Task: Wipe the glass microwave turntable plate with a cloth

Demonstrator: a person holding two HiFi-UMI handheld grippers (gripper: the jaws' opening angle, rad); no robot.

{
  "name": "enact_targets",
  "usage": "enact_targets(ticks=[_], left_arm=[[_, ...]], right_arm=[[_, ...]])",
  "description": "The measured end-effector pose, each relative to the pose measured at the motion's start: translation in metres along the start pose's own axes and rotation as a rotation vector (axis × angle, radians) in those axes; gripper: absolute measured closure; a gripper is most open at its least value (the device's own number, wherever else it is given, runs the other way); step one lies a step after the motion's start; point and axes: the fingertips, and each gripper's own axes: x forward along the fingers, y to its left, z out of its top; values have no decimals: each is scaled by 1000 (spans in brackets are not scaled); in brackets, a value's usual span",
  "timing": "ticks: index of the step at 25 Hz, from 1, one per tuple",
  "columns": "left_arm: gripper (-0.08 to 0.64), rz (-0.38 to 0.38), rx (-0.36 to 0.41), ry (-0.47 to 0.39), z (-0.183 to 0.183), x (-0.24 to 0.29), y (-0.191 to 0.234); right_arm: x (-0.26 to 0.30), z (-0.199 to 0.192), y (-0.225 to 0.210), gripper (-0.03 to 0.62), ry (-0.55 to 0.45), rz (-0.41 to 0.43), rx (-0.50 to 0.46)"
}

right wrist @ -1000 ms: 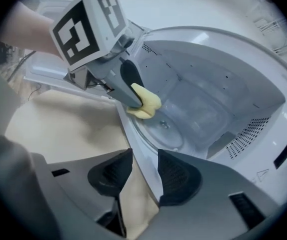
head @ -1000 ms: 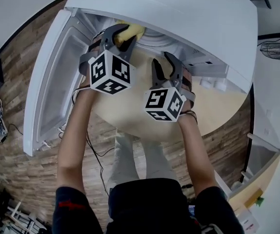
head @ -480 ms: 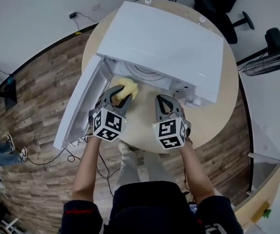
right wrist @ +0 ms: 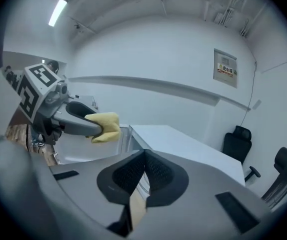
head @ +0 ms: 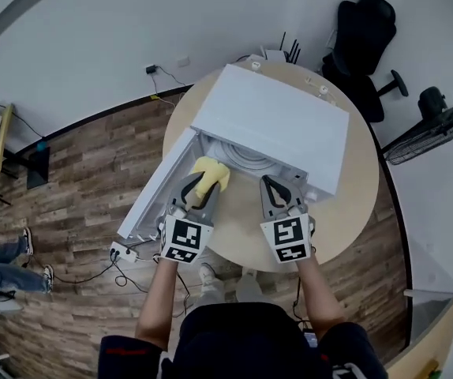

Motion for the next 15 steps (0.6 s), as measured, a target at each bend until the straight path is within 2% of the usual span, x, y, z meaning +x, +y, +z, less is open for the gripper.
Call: enact_targets(ticks=[7, 15], left_arm=[[433, 72, -14, -108, 60, -54, 1], [433, 169, -47, -158, 84, -108, 7]], right_arm=[[-48, 51, -4, 582, -104, -41, 8], [-88, 88, 1, 581, -215, -58, 19]])
